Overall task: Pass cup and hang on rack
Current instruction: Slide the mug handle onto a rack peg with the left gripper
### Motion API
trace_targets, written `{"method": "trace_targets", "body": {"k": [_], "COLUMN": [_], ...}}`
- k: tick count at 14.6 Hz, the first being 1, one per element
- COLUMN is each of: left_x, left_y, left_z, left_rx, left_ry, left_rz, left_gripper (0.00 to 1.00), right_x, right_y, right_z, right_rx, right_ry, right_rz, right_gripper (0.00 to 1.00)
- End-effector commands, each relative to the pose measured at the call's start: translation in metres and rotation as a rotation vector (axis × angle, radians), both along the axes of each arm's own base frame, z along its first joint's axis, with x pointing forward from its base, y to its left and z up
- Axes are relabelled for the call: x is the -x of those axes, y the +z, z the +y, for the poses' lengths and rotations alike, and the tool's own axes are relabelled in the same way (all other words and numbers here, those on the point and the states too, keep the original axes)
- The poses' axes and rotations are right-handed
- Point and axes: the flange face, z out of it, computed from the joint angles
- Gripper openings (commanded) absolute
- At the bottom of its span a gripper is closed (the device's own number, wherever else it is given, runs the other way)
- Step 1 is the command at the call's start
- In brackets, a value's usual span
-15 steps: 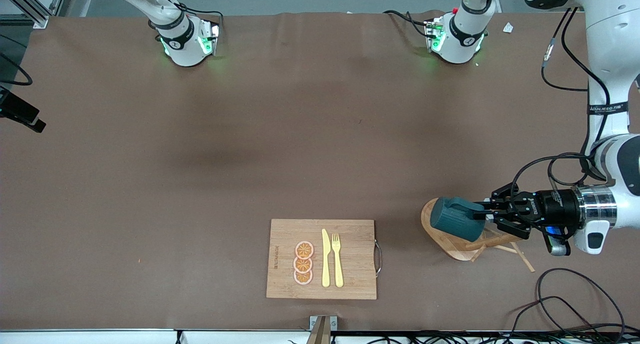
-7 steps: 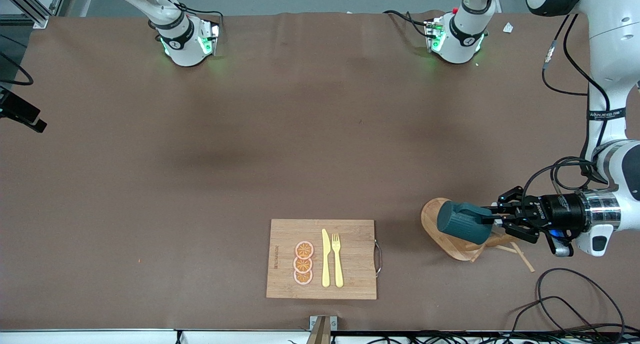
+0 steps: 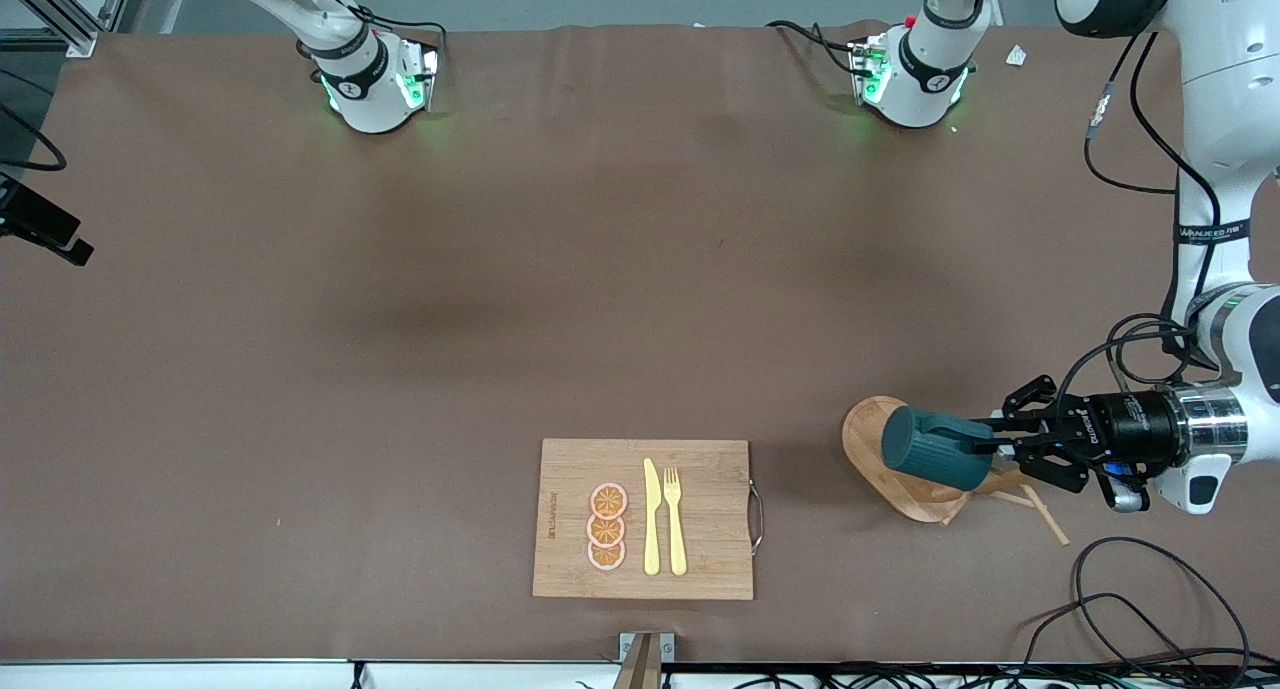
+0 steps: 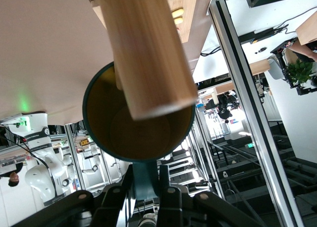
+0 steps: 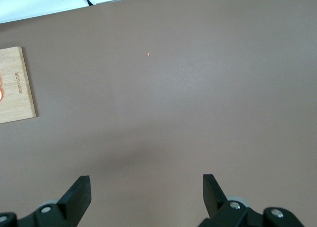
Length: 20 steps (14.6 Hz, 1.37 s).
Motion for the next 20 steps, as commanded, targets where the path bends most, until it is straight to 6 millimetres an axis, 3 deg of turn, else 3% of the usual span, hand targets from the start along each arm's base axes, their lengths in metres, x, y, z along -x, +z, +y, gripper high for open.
{"method": "trace_targets", "body": {"k": [1, 7, 12, 20], "left_x": [-0.001, -0.005, -0.005, -0.005], "left_y": [-0.006, -0.023, -0.03, -0.012], "left_z": [0.0, 0.0, 0.013, 0.016], "left_rx": [0.039, 0.09, 0.088, 0.073], "left_ry": [0.009, 0.031, 0.048, 0.061], "left_rz": [0.03, 0.052, 0.06, 0.11], "left_gripper": [0.01, 0.0, 0.0, 0.0], "right_x": [0.002, 0.003, 0.003, 0.003], "right_y": [0.005, 0.005, 0.005, 0.005], "right_z": [-0.002, -0.002, -0.002, -0.003], "right_rx": [-0.01, -0.007, -0.007, -0.008], "right_ry": [-0.011, -0.01, -0.01, -0.011], "right_rz": [-0.005, -0.003, -0.003, -0.002], "right_gripper": [1.0, 1.0, 1.0, 1.0]}}
